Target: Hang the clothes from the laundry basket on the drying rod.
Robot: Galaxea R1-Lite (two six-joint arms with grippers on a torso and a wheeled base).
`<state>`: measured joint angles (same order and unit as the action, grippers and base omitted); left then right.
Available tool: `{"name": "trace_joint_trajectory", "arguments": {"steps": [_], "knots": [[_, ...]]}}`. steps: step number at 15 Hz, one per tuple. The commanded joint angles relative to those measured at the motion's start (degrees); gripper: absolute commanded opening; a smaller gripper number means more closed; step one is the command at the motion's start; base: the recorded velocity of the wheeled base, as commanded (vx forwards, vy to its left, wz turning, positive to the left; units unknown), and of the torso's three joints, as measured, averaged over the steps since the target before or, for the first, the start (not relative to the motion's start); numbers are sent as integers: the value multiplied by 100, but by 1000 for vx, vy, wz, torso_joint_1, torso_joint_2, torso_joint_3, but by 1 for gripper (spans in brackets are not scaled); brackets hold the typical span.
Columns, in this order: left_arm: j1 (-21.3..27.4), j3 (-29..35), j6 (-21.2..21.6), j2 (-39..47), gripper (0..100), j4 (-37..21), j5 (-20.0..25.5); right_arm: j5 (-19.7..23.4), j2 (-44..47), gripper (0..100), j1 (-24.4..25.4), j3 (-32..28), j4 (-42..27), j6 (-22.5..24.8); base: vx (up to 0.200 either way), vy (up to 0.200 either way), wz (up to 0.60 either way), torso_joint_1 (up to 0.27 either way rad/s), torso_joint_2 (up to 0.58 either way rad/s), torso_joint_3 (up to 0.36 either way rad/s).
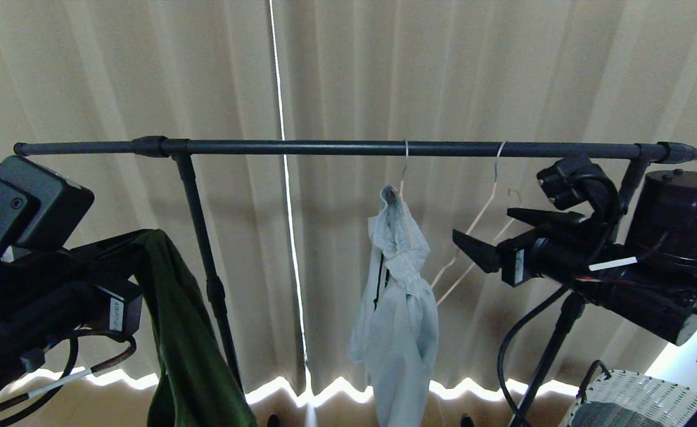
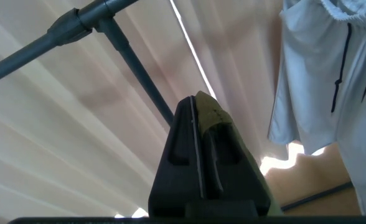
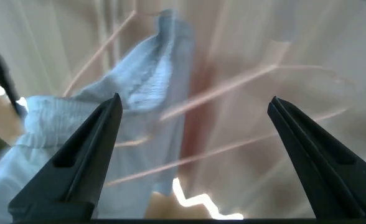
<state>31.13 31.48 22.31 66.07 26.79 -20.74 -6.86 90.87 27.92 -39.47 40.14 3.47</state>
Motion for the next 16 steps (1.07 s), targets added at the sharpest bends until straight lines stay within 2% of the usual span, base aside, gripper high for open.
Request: {"name": "trace_joint_trajectory", "arguments": {"steps": [1, 2, 4, 16], "knots": [[7, -10, 2, -7, 0, 1, -1, -245, 502, 100, 56, -263, -7, 4, 0, 0, 0, 0, 0, 0], [7, -10, 2, -7, 0, 1, -1, -562, 695, 100, 47, -403, -42, 4, 0, 0, 0, 0, 0, 0], [7, -10, 2, -7, 0, 1, -1, -729, 739, 100, 47, -351, -50, -5, 0, 0, 0, 0, 0, 0], [15, -10, 10, 20, 0, 1, -1, -834, -69, 100, -49, 493, -50, -5, 0, 0, 0, 0, 0, 0]]}}
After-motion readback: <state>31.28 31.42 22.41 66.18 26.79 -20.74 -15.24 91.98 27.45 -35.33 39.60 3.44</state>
